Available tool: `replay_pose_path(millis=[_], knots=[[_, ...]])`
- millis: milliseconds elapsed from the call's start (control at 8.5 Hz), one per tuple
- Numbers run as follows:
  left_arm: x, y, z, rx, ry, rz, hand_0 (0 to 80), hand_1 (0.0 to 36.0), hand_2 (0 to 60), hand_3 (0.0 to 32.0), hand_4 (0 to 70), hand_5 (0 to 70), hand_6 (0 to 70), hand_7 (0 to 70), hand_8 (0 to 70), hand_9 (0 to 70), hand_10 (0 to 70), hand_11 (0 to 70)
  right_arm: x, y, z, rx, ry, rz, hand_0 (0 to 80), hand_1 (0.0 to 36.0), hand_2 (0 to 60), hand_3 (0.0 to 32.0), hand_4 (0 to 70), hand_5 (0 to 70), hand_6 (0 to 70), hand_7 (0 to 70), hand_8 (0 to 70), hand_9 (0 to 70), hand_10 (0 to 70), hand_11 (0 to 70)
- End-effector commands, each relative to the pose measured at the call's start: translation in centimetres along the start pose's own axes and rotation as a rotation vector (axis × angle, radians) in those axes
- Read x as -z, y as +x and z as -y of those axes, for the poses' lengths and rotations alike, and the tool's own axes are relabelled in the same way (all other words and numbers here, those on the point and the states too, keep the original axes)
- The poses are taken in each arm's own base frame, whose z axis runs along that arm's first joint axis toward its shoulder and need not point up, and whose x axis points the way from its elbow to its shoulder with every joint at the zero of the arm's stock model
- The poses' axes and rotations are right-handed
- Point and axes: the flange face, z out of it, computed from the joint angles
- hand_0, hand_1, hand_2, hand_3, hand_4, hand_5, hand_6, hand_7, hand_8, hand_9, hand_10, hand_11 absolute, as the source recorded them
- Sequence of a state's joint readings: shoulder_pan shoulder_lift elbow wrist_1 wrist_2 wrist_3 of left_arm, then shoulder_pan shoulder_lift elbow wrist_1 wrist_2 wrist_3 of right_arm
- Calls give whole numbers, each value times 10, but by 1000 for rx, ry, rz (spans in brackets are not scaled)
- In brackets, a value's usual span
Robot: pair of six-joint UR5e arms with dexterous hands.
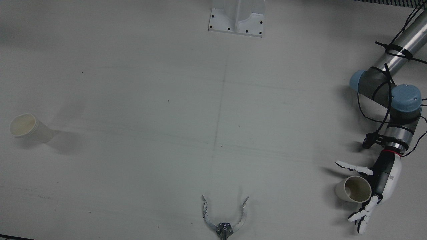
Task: Pour water
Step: 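Close the left hand fingers around the beige cup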
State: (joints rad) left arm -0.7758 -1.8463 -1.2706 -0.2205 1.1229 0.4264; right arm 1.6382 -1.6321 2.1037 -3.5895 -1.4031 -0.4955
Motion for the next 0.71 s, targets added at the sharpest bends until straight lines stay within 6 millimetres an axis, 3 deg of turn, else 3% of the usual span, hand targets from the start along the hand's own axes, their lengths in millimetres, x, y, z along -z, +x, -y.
replay_pose_path(millis=[0,118,235,353,588], knots=[[-1,5,-10,-8,15,5,624,348,502,0,256,457,33,91,0,4,35,83,0,0,0,0,0,-1,434,115,138,0,64,29,2,11,0,0,0,0],[-1,7,-11,-7,18,3,646,360,600,0,261,489,40,104,0,9,39,93,0,0,1,0,1,1,433,113,136,0,64,30,2,12,0,0,0,0],[-2,9,-11,-6,19,0,722,360,600,0,270,499,46,116,5,17,45,106,0,0,1,0,1,1,431,112,134,0,63,29,2,12,0,0,0,0],[-2,10,-13,-6,17,-1,636,360,600,0,288,586,58,148,9,26,51,114,1,0,1,0,2,0,430,110,131,0,64,29,1,11,0,0,0,0],[-5,15,-21,6,10,-8,571,360,600,0,339,700,89,234,22,56,62,124,0,-2,0,0,-1,3,427,109,130,0,63,29,2,10,0,0,0,0]])
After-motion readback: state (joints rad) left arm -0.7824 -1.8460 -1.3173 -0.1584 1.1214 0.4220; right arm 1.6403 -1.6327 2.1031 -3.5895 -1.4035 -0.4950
